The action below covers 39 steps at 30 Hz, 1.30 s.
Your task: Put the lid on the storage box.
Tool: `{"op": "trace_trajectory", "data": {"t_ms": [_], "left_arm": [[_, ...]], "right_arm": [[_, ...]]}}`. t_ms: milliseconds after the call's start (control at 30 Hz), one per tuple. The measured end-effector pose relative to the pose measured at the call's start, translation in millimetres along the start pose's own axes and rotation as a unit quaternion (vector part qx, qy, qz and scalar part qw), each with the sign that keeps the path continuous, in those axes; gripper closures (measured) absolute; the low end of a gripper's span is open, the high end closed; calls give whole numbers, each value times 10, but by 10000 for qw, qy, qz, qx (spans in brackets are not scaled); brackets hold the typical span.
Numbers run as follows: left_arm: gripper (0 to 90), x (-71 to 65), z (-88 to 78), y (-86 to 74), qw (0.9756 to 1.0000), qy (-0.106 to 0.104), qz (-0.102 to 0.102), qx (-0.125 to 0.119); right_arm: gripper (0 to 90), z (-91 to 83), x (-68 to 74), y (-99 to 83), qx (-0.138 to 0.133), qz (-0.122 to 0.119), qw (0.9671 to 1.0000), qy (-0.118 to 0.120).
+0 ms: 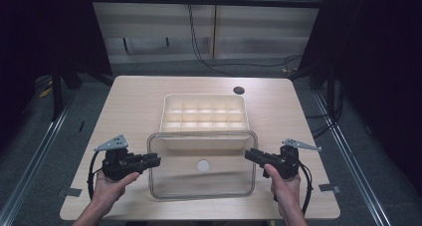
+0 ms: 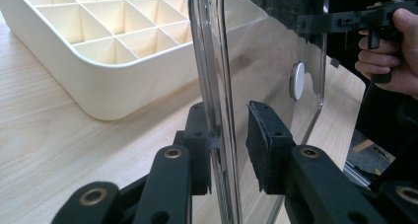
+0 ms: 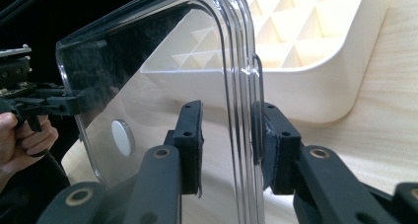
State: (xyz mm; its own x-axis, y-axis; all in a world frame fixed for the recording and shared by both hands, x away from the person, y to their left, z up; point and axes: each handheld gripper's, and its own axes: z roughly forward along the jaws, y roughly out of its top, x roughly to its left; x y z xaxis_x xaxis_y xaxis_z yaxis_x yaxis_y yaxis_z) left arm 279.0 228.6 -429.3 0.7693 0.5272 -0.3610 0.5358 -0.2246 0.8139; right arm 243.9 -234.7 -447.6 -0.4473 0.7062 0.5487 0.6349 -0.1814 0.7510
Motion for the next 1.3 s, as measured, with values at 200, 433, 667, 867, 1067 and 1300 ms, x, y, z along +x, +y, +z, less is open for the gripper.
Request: {"op": "trace_trajectory", "data": {"t_ms": [200,433,667,867,1067,1300], "left_arm": [[716,5,-12,60,10000,38,19,-32],[714,38,-4,121,10000,63,11,-54],[711,85,17,199,9999,76,16,-79],[708,96,47,278,9998,79,-8,-176],[707,111,11,416,9997,135,48,-215],[705,159,-29,554,9992,236,20,-336]], "right_arm": [[662,10,21,70,-41,-49,10000,-17],[659,31,28,151,-85,-82,9999,-51],[660,56,35,239,-168,-112,9998,-80],[660,47,25,335,-221,-119,9996,-123],[660,68,26,431,-285,-130,9995,-76],[662,121,59,572,-335,-225,9992,-27]]}}
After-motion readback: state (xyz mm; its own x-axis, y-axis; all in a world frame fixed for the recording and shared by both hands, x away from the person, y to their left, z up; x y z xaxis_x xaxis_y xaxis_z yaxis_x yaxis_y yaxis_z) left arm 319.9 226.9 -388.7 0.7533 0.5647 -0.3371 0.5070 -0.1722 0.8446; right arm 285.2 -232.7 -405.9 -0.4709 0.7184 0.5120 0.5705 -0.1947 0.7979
